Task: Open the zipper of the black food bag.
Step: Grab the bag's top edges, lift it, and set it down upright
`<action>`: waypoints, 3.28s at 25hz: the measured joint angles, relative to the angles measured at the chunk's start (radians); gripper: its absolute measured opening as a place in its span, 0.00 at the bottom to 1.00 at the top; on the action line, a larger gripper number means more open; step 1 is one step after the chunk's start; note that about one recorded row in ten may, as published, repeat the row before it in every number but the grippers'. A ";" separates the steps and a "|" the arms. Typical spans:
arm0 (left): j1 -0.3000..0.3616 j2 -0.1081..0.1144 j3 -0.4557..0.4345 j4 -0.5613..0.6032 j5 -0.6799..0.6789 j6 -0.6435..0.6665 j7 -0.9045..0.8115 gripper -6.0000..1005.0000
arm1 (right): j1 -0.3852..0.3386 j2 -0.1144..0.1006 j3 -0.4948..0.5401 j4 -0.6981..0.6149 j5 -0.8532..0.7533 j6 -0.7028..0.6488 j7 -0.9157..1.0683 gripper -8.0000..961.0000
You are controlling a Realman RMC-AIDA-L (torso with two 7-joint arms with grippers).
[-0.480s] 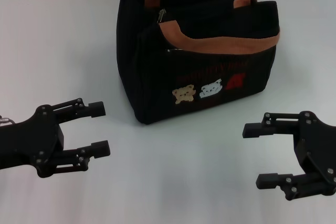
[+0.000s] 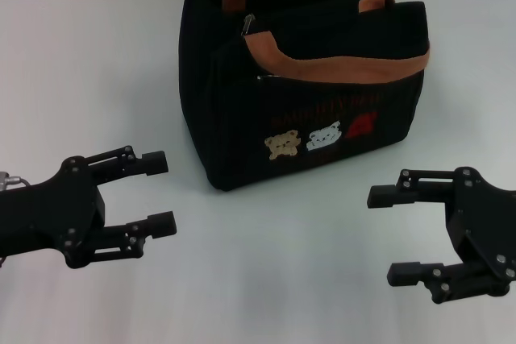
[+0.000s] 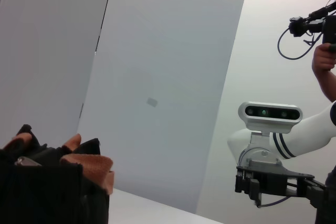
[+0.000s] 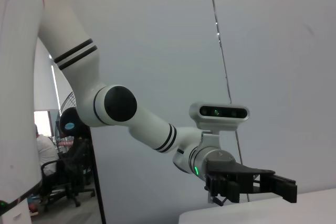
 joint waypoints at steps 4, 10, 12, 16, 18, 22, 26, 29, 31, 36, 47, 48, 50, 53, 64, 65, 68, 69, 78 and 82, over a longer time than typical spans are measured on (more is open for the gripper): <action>0.000 -0.009 -0.016 0.000 -0.001 -0.024 0.009 0.79 | 0.000 0.004 0.020 0.001 0.003 0.026 0.000 0.78; 0.001 -0.056 -0.110 -0.020 -0.002 -0.132 0.085 0.78 | -0.021 0.006 0.154 0.012 0.003 0.087 0.003 0.78; 0.000 -0.075 -0.136 -0.031 -0.004 -0.182 0.116 0.77 | -0.034 0.007 0.224 0.021 0.003 0.108 0.003 0.78; -0.034 -0.080 -0.142 -0.142 -0.036 -0.288 0.176 0.76 | -0.056 0.008 0.407 0.068 0.004 0.156 0.004 0.78; -0.060 -0.081 -0.142 -0.209 -0.058 -0.348 0.217 0.76 | -0.069 0.008 0.485 0.083 0.003 0.172 0.003 0.78; -0.114 -0.087 -0.147 -0.330 -0.091 -0.464 0.333 0.75 | -0.079 0.009 0.515 0.088 0.004 0.176 -0.002 0.78; -0.147 -0.089 -0.153 -0.422 -0.155 -0.551 0.436 0.74 | -0.081 0.009 0.516 0.088 0.004 0.180 -0.002 0.78; -0.153 -0.090 -0.154 -0.439 -0.171 -0.572 0.488 0.73 | -0.085 0.013 0.514 0.089 0.004 0.200 -0.003 0.79; -0.152 -0.090 -0.156 -0.447 -0.177 -0.573 0.512 0.73 | -0.089 0.016 0.514 0.089 0.004 0.212 -0.003 0.79; -0.151 -0.090 -0.163 -0.452 -0.182 -0.572 0.528 0.55 | -0.090 0.021 0.512 0.089 0.004 0.228 -0.005 0.79; -0.149 -0.090 -0.167 -0.454 -0.183 -0.573 0.529 0.15 | -0.083 0.022 0.511 0.089 0.003 0.247 -0.006 0.79; -0.149 -0.090 -0.168 -0.454 -0.183 -0.572 0.529 0.12 | -0.083 0.022 0.511 0.089 0.003 0.250 -0.006 0.79; -0.148 -0.090 -0.169 -0.454 -0.183 -0.570 0.529 0.12 | -0.082 0.023 0.510 0.089 0.003 0.254 -0.006 0.79; -0.148 -0.090 -0.169 -0.454 -0.183 -0.570 0.529 0.11 | -0.081 0.026 0.510 0.089 0.003 0.254 -0.006 0.79; -0.128 -0.079 -0.169 -0.393 -0.184 -0.566 0.474 0.10 | -0.087 0.029 0.515 0.089 0.003 0.253 -0.005 0.79; -0.114 -0.077 -0.165 -0.346 -0.182 -0.554 0.432 0.10 | -0.088 0.029 0.516 0.089 0.003 0.251 -0.005 0.79; -0.066 -0.071 -0.136 -0.159 -0.176 -0.490 0.281 0.10 | -0.090 0.029 0.517 0.089 0.003 0.244 -0.002 0.79; -0.055 -0.068 -0.128 -0.110 -0.175 -0.467 0.241 0.11 | -0.090 0.029 0.517 0.089 0.003 0.243 0.000 0.79; -0.034 0.014 -0.104 0.332 -0.174 -0.249 -0.018 0.11 | -0.073 0.044 0.508 0.127 -0.002 0.231 0.002 0.79; -0.065 0.027 -0.086 0.463 -0.172 -0.194 -0.076 0.11 | -0.023 0.048 0.443 0.202 -0.009 0.258 -0.003 0.79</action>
